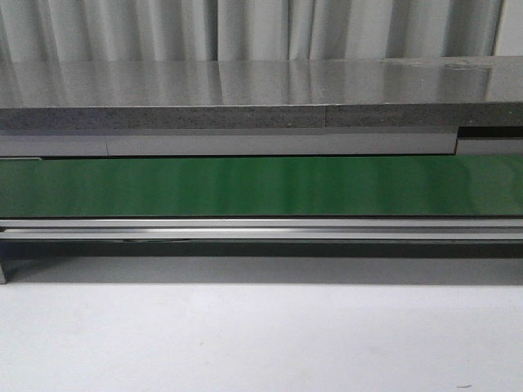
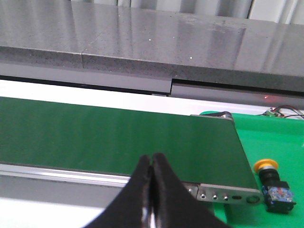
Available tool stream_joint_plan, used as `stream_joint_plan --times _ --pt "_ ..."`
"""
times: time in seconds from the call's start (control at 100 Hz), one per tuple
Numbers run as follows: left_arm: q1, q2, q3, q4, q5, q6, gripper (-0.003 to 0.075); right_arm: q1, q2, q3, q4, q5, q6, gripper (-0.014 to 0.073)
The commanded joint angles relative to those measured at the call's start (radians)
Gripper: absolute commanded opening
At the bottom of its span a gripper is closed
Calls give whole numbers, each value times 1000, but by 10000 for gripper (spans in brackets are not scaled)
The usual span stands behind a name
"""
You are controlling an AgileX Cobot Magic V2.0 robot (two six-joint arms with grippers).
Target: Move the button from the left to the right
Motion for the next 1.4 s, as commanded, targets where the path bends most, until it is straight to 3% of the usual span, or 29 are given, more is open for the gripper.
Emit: stream_joint_plan --times 0.0,0.28,0.59,1.389 --pt "-8 7 -27 -11 -72 -5 5 2 -51 29 1 -94 9 -68" --pt "-8 7 -27 -11 -72 -5 5 2 -214 155 8 -114 10 -68" --pt "-8 7 -27 -11 -72 -5 5 2 -212 218 10 -218 10 -68" --pt "-8 7 -27 -11 -72 -5 5 2 -212 218 10 -195 10 -68"
